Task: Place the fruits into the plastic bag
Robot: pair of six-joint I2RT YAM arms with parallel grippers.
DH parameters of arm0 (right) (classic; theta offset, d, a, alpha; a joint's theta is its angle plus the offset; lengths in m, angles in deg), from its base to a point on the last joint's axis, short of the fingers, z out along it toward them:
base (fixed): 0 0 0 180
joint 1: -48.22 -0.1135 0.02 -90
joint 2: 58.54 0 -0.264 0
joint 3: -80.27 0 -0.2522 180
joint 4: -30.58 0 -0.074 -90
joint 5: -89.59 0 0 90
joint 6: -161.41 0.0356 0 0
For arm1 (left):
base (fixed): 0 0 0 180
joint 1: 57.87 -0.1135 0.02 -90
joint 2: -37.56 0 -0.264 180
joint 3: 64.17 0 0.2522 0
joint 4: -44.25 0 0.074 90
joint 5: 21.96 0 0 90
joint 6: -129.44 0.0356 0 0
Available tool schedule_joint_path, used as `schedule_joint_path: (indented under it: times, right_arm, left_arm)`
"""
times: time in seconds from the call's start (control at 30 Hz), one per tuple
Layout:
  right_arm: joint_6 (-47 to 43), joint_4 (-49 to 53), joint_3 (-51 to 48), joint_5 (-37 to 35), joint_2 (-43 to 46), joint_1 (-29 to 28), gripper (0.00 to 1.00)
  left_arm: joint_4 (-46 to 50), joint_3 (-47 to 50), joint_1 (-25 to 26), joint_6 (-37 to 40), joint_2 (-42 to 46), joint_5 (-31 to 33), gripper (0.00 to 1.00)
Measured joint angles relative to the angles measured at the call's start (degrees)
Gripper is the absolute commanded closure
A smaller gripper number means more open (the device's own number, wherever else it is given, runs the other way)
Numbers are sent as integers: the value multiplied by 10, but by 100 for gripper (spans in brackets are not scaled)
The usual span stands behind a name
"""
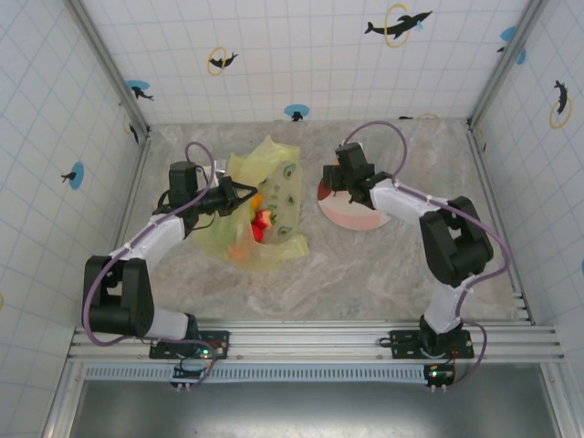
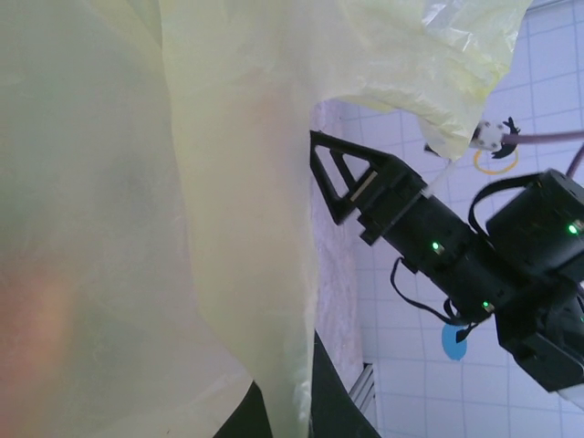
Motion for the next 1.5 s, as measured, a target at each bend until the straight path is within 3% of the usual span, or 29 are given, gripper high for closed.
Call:
schedule_joint_path:
  times: [0.57, 1.23, 1.5]
  right_arm:
    - [11, 90, 160, -15, -158, 14, 2]
    - [14, 98, 190, 15, -197, 34, 28]
    - [12, 94, 186, 19, -195, 35, 32]
  left_arm:
    - [0, 1, 0, 0, 0, 0, 100]
    - [0, 1, 0, 0, -3, 0, 100]
    - [0, 1, 0, 0, -4, 0, 100]
